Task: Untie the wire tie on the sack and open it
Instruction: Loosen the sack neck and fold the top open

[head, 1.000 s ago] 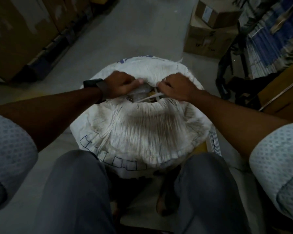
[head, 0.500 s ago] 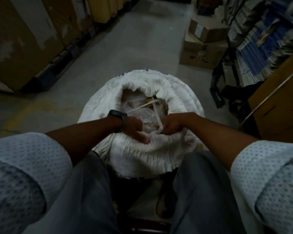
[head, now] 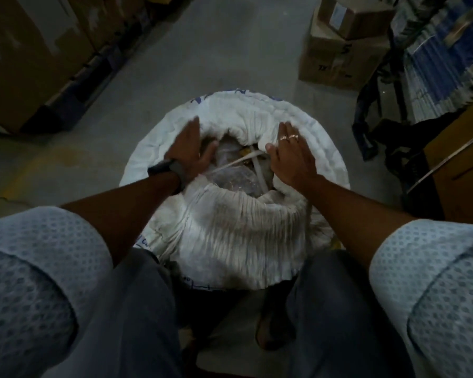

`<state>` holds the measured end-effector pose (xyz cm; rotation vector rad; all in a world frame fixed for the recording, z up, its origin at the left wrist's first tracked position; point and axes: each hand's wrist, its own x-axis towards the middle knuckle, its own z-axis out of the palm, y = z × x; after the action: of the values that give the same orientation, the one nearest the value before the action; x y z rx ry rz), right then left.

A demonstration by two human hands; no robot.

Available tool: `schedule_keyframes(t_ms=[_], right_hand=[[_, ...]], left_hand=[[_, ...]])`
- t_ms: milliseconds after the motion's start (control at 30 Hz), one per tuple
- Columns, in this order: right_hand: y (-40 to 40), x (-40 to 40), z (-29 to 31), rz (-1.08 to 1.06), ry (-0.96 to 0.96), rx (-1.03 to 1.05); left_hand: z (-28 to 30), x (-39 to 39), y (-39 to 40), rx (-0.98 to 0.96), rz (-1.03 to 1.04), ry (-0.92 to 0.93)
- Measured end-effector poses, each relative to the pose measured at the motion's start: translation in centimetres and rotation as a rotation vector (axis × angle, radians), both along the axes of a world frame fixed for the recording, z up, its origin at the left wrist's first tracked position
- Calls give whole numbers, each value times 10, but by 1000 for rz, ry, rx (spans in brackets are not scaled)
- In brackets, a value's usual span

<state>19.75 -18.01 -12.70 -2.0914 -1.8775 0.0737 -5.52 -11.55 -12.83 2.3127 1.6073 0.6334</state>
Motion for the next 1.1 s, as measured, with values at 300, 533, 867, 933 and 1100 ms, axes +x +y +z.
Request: schedule_keyframes(t_ms=[300,533,867,933,1100], right_hand=[[8,11,-58,9,-137,-105],[2,19,22,172,-255,216],[-39,9,40,261,-416,-246],[-45,23,35,245,-524,-356],[-57,45,32,179,-631,-431]], left_hand=[[-57,27,5,-187,-178,368],[13,-3,11,166,-302,105],[22,-11,-31,17,-238,585],[12,-25,-31,-89,-202,699],[8,-42,-30,-65,-134,799]])
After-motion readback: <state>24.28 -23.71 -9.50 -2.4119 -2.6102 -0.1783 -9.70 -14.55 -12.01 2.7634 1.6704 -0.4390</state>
